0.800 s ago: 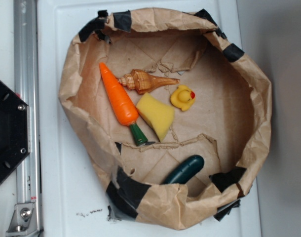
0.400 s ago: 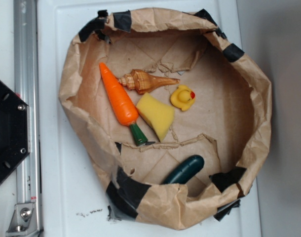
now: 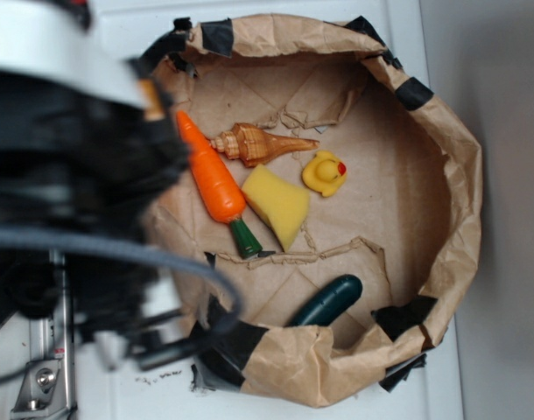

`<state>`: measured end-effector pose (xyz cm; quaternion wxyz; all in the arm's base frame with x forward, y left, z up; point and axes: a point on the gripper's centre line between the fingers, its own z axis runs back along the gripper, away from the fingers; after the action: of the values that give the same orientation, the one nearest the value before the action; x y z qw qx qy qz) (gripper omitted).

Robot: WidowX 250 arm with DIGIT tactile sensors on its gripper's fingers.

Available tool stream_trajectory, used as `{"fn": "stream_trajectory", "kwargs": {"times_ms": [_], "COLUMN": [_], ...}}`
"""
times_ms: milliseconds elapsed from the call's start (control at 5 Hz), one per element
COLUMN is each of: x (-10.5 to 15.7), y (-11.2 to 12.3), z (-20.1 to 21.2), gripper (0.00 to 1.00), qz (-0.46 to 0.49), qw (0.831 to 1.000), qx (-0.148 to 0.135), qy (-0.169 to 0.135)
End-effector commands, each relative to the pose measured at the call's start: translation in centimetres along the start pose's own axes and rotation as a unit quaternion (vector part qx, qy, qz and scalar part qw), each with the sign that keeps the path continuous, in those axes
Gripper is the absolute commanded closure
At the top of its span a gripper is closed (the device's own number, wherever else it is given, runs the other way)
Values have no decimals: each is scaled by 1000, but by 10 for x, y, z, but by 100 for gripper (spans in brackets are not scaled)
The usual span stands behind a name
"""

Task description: Grab the yellow duck.

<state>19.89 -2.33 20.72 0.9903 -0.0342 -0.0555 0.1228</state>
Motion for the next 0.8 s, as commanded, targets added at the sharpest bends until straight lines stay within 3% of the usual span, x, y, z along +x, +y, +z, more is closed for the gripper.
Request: {"fn": "stream_trajectory", "kwargs": {"times_ms": [0, 200, 400, 600], "x": [49, 63, 75, 90], "y": [-3, 12, 25, 36], "z": [-47, -73, -84, -100], "gripper": [0, 0, 0, 0], "qz": [123, 150, 161, 152], "qw": [990, 986, 982, 984], "qx": [9, -3, -32, -26], "qy": [-70, -68, -91, -84]}}
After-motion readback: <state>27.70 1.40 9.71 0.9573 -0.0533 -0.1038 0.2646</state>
